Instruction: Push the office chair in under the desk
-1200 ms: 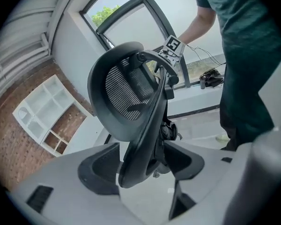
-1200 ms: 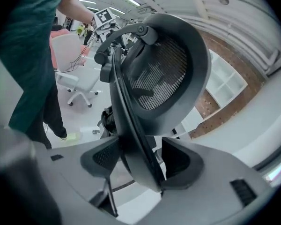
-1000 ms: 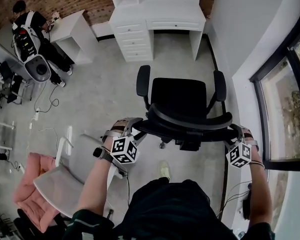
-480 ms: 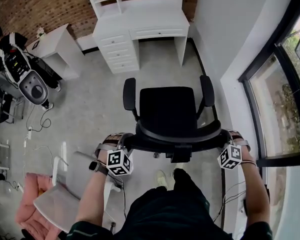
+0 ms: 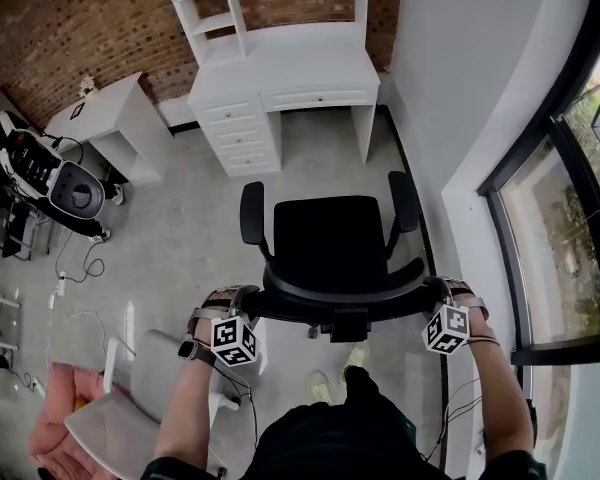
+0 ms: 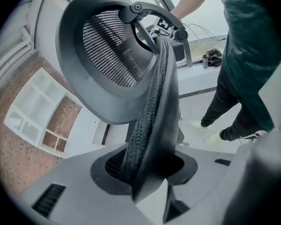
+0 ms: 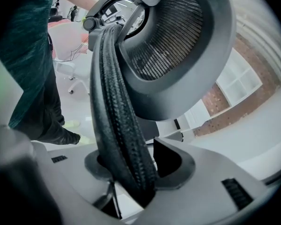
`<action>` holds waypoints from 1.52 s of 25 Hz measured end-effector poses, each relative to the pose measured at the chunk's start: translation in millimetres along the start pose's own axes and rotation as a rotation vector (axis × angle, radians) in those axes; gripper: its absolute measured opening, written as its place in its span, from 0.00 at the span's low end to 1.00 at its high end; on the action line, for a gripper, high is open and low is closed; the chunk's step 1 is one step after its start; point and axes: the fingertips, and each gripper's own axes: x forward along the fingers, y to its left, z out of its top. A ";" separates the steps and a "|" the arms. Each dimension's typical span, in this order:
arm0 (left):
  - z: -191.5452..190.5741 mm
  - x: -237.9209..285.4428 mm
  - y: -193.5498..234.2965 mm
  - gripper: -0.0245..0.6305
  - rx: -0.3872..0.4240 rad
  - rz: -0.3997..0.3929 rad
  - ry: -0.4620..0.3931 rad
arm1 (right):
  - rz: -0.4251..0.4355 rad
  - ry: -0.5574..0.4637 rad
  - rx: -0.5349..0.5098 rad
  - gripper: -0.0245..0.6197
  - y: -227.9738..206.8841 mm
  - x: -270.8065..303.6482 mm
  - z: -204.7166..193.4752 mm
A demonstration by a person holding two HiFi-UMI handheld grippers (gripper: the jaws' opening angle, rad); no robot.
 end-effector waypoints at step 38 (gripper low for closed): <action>15.8 135.8 193.9 0.28 -0.037 0.018 0.098 | -0.017 -0.055 -0.009 0.31 -203.6 123.2 -2.3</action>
